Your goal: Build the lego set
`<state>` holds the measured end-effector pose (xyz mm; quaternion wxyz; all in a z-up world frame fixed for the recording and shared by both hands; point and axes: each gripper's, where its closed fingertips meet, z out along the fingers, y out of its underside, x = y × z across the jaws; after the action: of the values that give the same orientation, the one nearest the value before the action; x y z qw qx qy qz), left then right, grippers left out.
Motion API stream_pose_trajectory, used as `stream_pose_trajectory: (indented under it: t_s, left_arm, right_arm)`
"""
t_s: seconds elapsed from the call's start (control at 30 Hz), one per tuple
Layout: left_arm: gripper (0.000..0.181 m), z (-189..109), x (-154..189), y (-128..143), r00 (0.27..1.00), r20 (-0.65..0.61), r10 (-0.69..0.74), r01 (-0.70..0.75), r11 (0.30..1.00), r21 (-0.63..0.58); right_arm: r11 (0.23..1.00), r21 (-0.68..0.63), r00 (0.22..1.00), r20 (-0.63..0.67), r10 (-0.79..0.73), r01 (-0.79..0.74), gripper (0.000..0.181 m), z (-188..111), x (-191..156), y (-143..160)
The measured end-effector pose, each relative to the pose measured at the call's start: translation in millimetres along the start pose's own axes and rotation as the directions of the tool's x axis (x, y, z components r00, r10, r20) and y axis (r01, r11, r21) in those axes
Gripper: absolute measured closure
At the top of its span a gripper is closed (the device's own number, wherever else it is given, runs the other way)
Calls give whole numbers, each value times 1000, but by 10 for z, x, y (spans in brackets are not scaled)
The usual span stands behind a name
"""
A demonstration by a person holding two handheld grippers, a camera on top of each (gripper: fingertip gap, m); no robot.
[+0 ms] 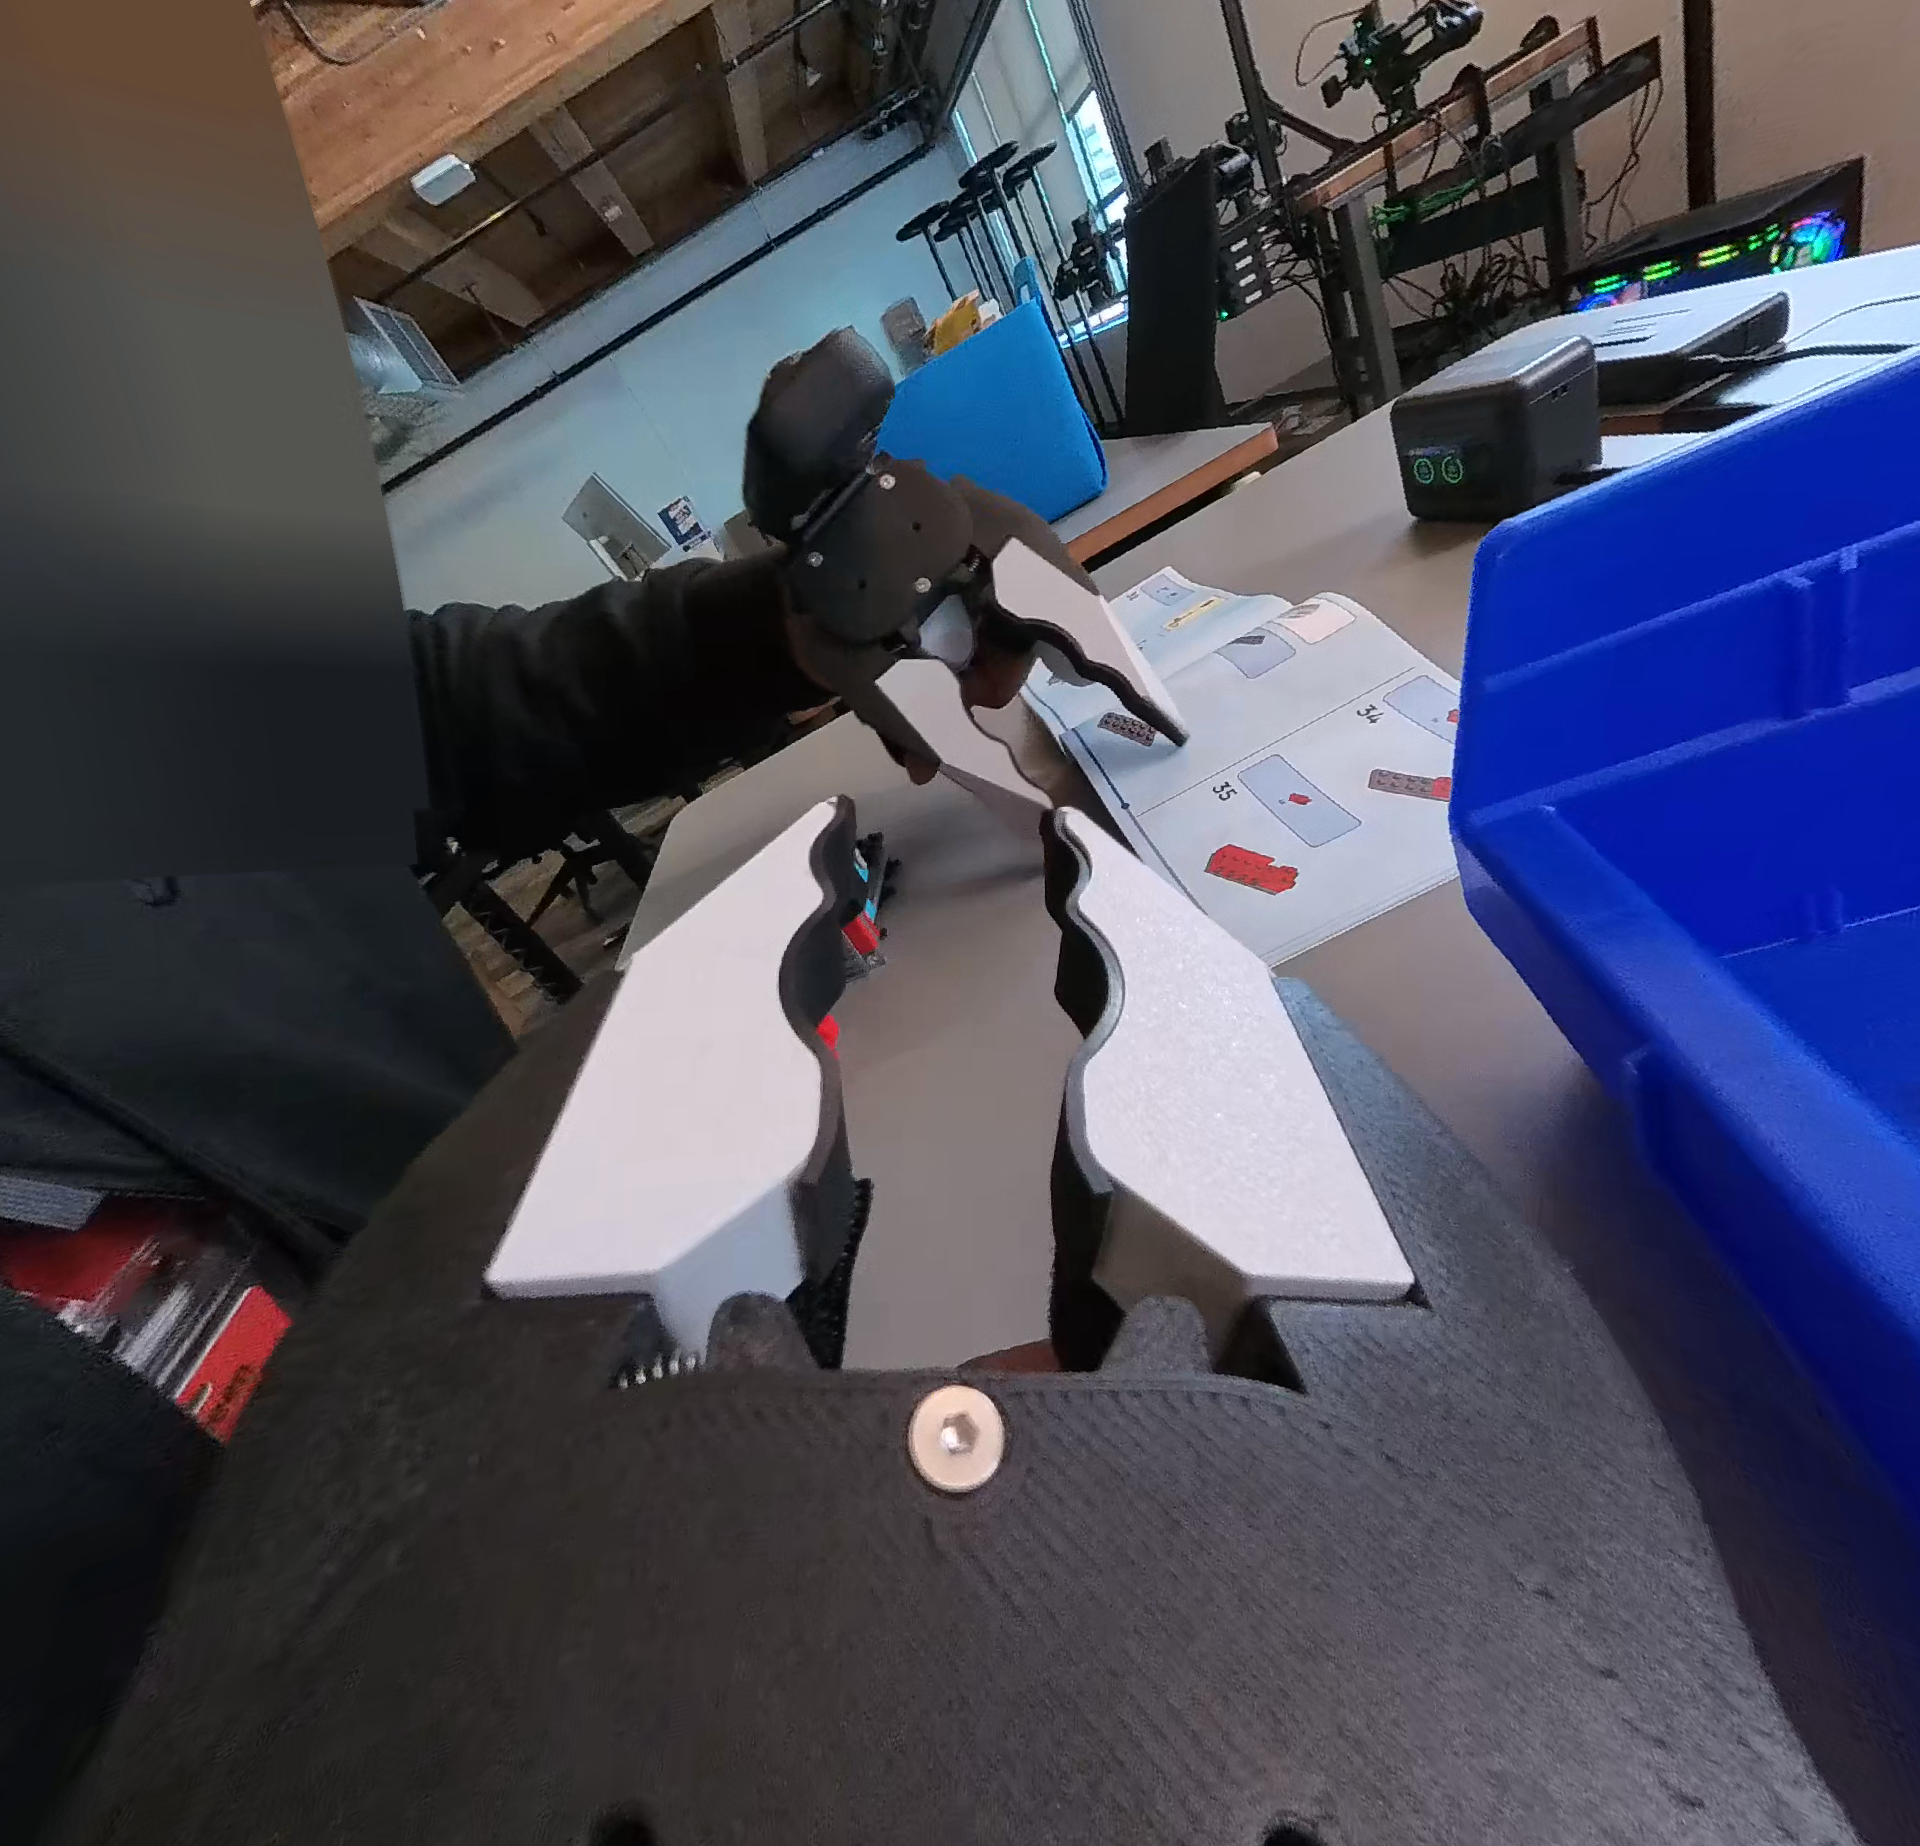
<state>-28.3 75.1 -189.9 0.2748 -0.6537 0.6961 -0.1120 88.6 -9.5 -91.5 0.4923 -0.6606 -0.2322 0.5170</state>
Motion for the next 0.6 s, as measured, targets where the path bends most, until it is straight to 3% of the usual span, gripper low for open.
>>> stream_pose_trajectory:
  t_s: [0.6]
  left_arm:
    - [138,-92,4,179,998,2,58,-57,995,-78]
  right_arm:
    - [1000,1,1000,1,-4,4,146,-1,-6,0]
